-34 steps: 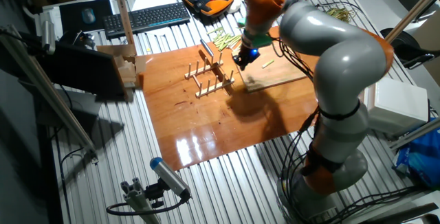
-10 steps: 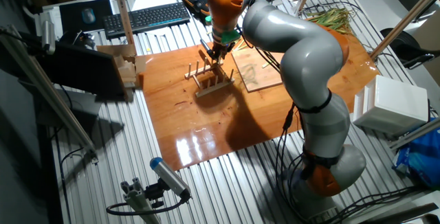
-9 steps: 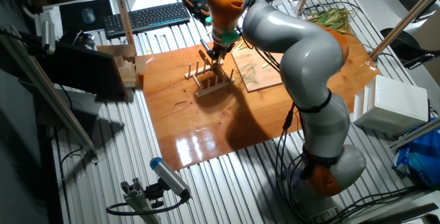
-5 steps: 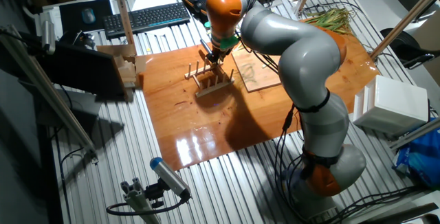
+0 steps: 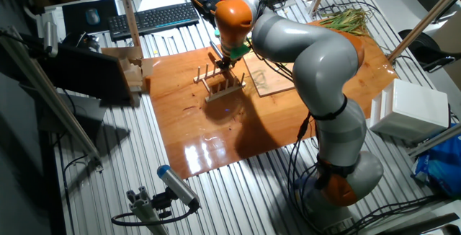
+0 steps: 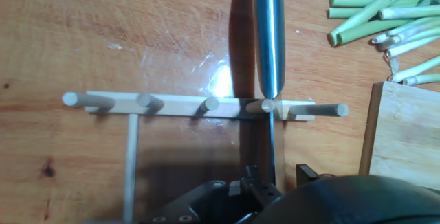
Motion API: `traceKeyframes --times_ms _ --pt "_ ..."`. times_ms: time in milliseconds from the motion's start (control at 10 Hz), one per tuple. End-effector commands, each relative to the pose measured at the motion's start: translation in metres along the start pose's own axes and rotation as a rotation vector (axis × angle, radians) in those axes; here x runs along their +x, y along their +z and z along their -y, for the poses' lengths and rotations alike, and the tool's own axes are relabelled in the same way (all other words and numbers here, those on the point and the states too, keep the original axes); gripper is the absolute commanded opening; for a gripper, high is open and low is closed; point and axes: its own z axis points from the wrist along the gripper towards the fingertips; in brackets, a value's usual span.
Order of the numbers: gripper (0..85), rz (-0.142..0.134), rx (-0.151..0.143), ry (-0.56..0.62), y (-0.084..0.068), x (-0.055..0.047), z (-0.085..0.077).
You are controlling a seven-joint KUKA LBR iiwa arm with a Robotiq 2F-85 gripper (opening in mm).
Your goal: Chop the green garlic
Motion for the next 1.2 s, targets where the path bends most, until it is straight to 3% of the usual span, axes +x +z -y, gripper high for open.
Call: traceKeyframes --times_ms 0,400,500,700,800,1000,1100 --pt "34.0 0.008 0.000 0.000 0.0036 0.0006 0.0003" --pt "34.0 0.026 0.010 -0.005 0.0078 0.0017 0.0032" --pt "17.0 0.032 0.015 -0.008 0.0089 0.0018 0.0036" --pt "17.0 0.040 0.013 -0.014 0.0121 0.0021 0.0050" --pt "0.0 0.039 0.015 -0.027 0.0132 0.0022 0.0055" --pt "0.0 0.038 0.002 -0.021 0.0115 0.0019 0.0068" --pt "0.0 0.014 -0.033 -0.003 0.0067 0.0006 0.0078"
